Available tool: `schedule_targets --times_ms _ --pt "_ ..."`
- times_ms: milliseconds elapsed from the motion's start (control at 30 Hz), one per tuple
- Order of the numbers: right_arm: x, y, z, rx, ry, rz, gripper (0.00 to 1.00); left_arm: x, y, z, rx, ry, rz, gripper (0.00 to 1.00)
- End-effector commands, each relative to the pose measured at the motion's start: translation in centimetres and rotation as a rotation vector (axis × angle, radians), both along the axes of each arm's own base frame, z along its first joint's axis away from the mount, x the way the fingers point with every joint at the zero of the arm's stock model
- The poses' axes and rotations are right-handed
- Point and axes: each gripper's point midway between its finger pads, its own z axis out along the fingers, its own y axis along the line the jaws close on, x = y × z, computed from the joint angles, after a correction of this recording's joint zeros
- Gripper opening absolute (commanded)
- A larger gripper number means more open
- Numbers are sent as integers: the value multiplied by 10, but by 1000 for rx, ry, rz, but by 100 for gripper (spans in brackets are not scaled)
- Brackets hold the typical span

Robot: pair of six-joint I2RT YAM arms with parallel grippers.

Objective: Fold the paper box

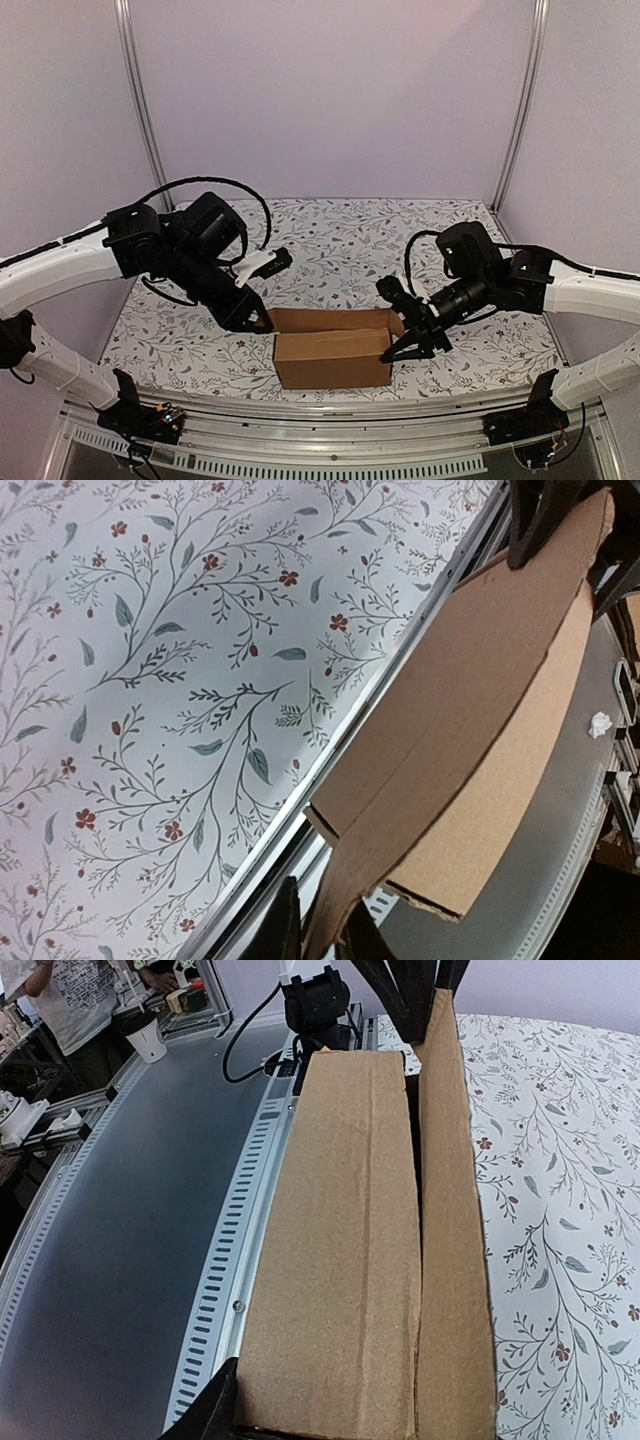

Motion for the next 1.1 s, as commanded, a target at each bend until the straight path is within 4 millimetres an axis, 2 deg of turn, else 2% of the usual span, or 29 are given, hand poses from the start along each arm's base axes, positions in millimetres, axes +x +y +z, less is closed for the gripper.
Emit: schedule_targets --times_ms 0,200,567,1067 --pt "2 2 4 2 -15 12 26 2 -9 4 -6 -14 -14 11" --pt "6 1 -4 -27 -37 2 25 5 -11 3 12 -9 -13 0" --pt "25 5 -18 -82 -146 -74 24 11 -28 -5 43 63 24 0" --pt "47 21 -55 -136 -228 -149 21 47 -29 -32 160 21 207 0"
